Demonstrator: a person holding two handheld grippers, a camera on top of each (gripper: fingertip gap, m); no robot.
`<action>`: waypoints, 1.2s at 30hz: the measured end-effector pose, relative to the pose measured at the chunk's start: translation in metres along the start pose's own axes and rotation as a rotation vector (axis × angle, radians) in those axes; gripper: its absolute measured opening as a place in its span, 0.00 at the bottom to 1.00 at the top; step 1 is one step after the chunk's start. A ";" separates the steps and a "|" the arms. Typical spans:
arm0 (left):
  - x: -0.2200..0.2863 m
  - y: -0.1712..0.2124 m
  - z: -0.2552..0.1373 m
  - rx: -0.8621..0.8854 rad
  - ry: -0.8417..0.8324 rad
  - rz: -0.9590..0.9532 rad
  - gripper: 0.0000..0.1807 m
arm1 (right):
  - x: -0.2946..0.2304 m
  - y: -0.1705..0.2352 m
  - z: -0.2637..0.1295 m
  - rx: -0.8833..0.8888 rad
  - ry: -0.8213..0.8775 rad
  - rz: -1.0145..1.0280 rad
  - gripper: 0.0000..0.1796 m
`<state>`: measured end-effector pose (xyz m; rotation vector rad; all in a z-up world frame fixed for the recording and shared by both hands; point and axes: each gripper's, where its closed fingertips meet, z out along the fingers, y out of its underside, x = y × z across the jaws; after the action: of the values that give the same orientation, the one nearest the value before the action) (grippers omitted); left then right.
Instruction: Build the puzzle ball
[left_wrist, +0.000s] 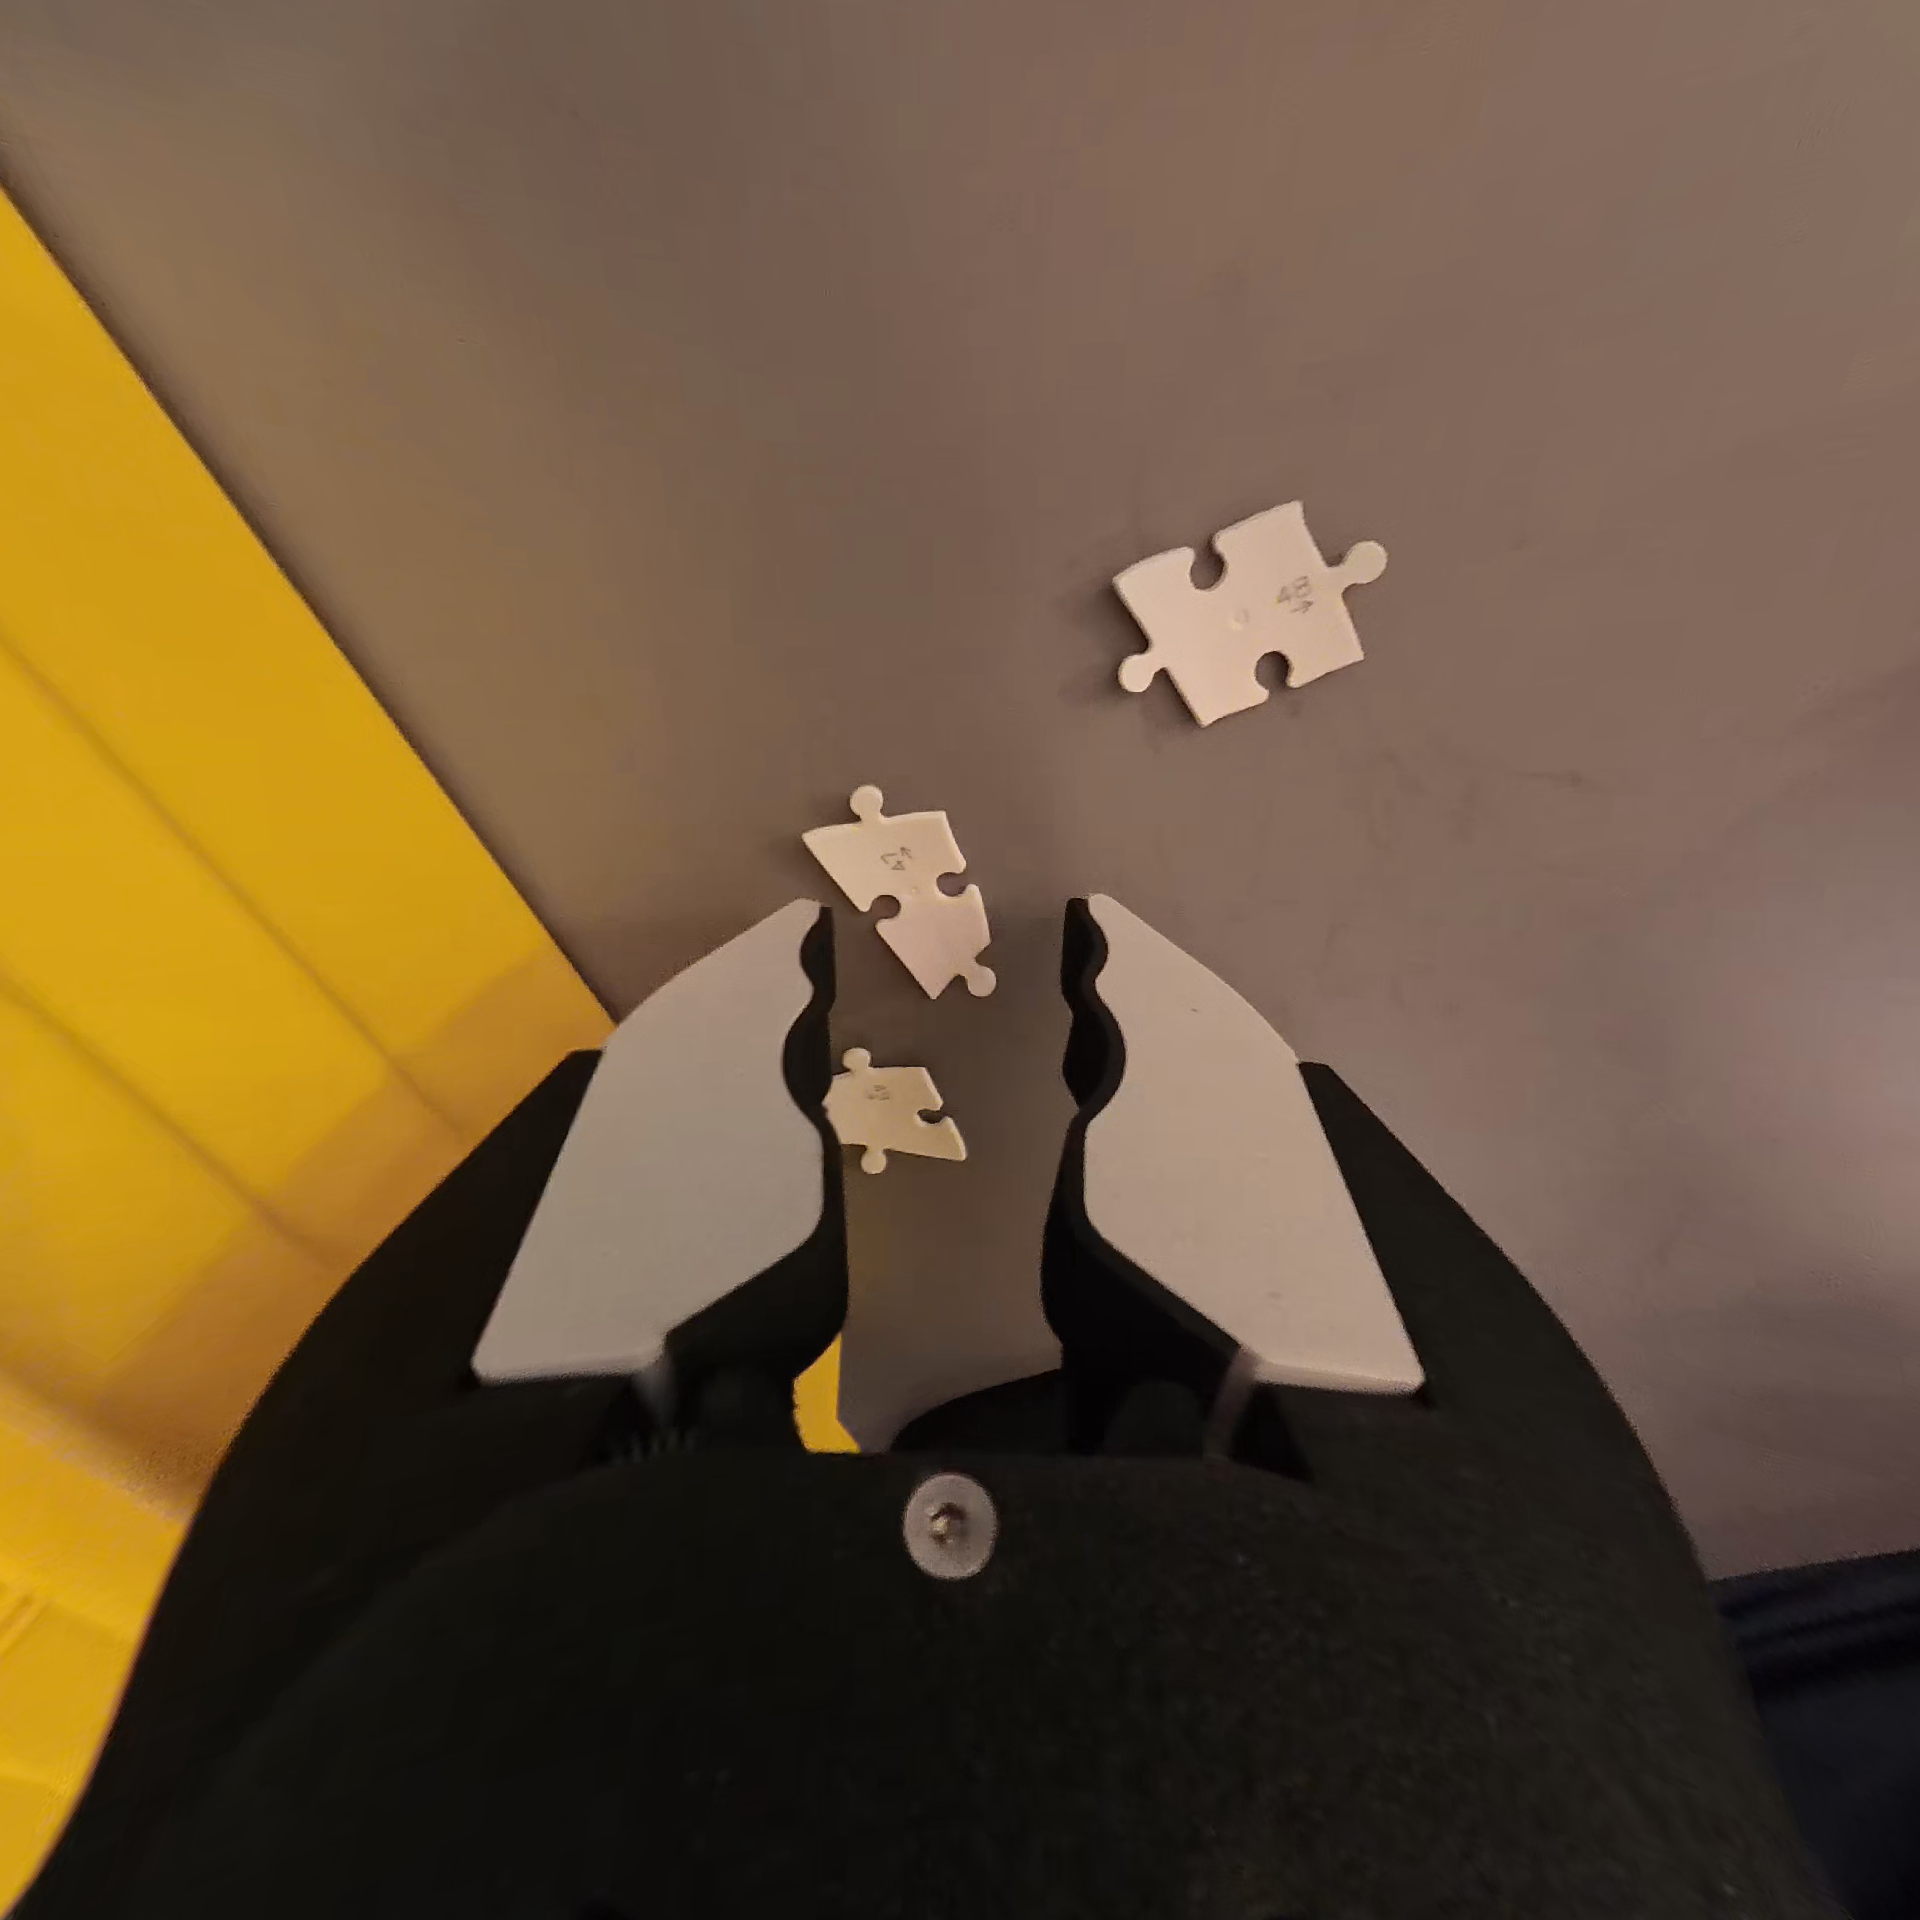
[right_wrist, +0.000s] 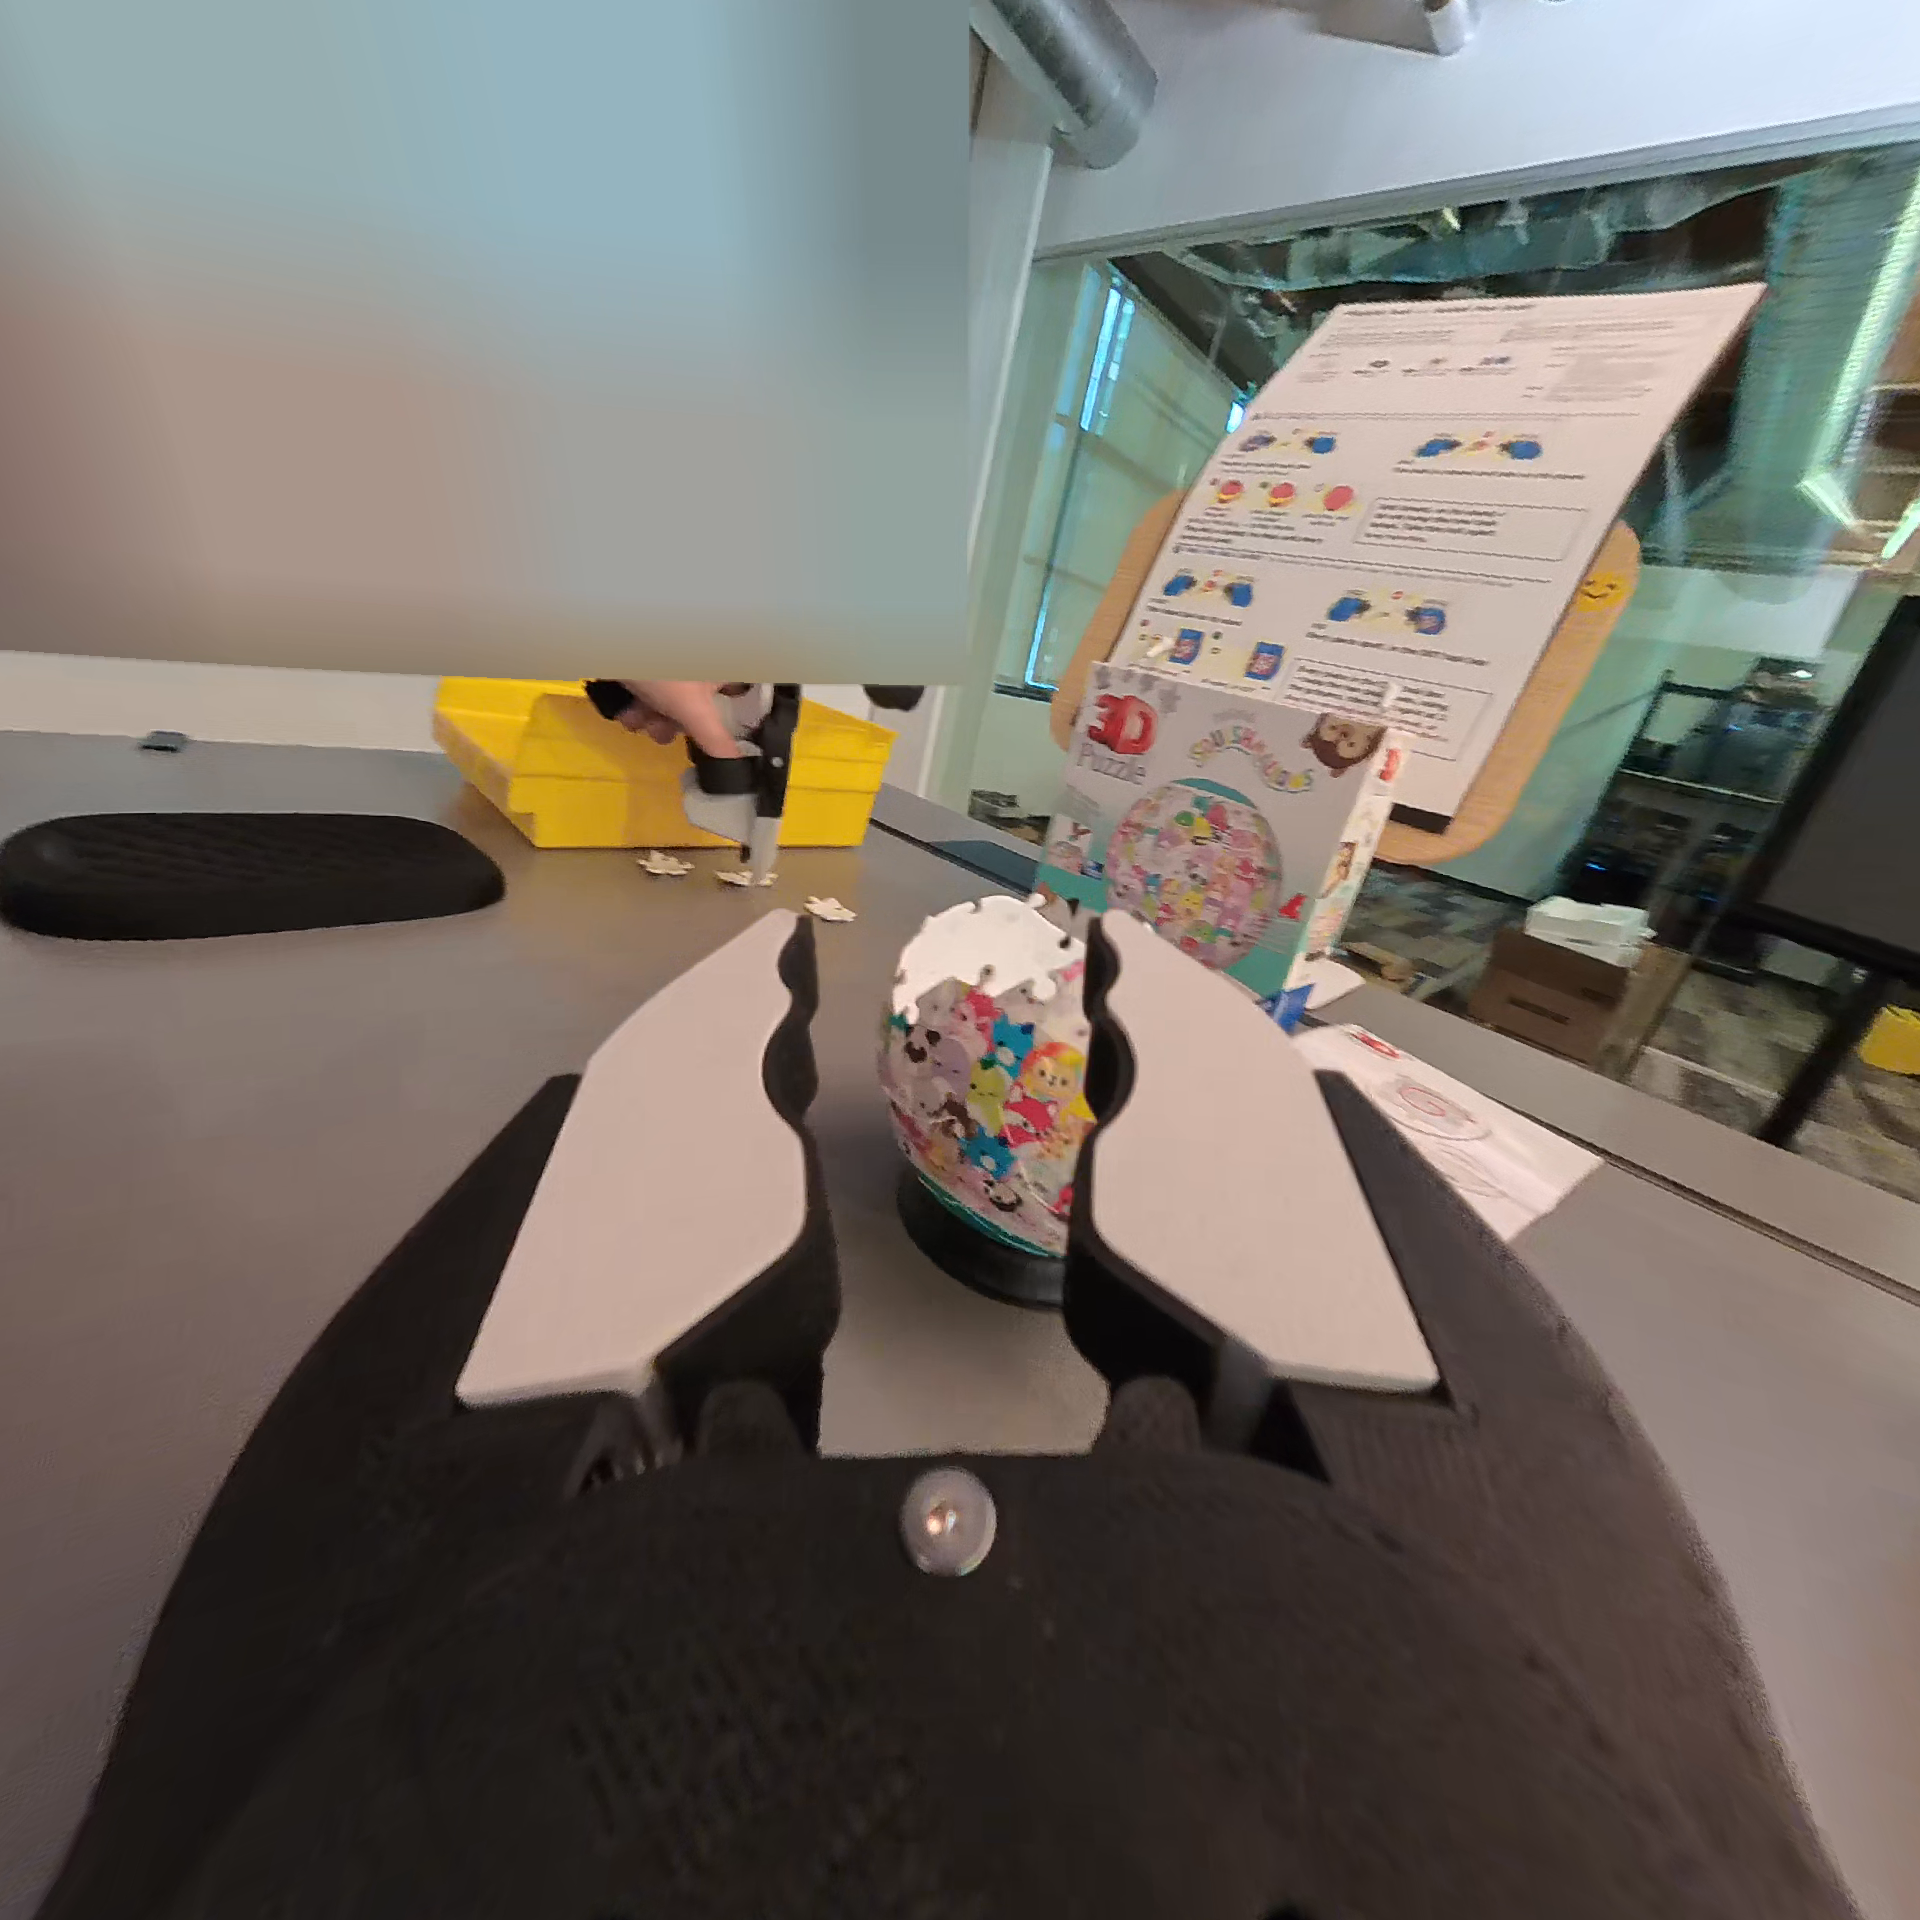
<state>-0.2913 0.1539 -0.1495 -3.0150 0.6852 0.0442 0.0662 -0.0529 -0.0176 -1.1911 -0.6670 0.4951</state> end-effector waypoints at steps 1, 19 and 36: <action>0.000 0.001 0.003 -0.011 0.002 -0.003 0.23 | 0.004 0.003 0.001 -0.018 0.023 0.004 0.27; 0.003 0.003 0.007 0.002 0.015 0.036 0.12 | 0.082 0.035 -0.047 -0.415 0.678 0.106 0.26; 0.067 0.005 -0.058 0.338 -0.128 0.412 0.12 | 0.071 0.045 -0.055 -0.538 0.646 0.102 0.27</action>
<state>-0.2316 0.1175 -0.0948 -2.4868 1.1544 0.1214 0.1548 -0.0287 -0.0579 -1.7858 -0.1737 -0.0159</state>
